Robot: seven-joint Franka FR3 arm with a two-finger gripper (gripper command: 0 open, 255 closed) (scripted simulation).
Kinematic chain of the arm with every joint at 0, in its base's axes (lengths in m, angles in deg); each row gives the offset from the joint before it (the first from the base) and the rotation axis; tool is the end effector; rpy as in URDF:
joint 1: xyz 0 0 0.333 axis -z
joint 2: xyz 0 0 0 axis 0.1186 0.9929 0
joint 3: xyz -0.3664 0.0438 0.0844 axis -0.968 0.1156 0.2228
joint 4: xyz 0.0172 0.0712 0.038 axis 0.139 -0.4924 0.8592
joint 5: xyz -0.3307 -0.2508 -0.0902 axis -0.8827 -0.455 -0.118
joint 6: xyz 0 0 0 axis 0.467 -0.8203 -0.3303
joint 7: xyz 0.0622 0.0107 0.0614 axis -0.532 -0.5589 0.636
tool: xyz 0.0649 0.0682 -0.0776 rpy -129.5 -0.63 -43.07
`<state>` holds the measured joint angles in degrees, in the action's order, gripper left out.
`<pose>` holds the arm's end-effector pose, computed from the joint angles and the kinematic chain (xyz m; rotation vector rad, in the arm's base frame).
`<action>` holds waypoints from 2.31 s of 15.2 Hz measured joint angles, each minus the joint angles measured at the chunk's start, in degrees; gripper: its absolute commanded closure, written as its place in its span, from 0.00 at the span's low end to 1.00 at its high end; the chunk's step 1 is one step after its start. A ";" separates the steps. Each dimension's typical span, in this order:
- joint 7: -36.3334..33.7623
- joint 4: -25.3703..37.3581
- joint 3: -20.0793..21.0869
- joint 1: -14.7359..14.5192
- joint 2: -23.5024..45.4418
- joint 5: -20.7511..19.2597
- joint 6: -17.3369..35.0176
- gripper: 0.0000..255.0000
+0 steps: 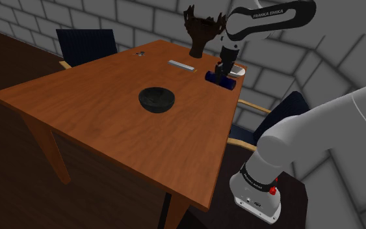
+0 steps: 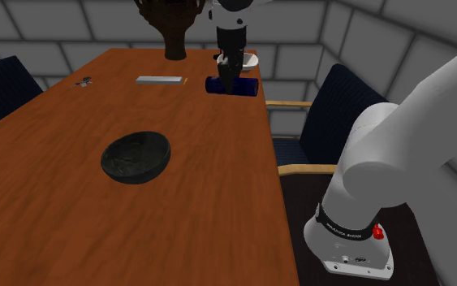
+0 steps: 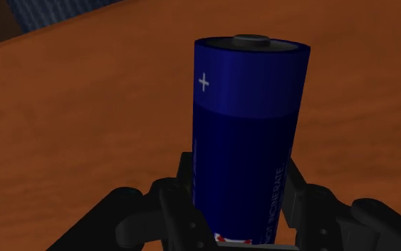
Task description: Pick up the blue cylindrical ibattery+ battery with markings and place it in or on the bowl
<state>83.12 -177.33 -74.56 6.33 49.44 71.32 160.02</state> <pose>0.3576 -0.1957 0.5104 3.1177 -0.0633 -0.0278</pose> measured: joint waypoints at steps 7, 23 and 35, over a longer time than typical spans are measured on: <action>-9.18 3.19 6.93 -4.57 4.25 3.89 0.42 1.00; -28.10 19.86 19.33 -12.82 22.45 7.35 1.44 1.00; -29.68 15.80 20.01 -13.34 26.18 6.91 9.15 1.00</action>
<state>53.44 -161.52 -54.55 -7.01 75.61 78.23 169.17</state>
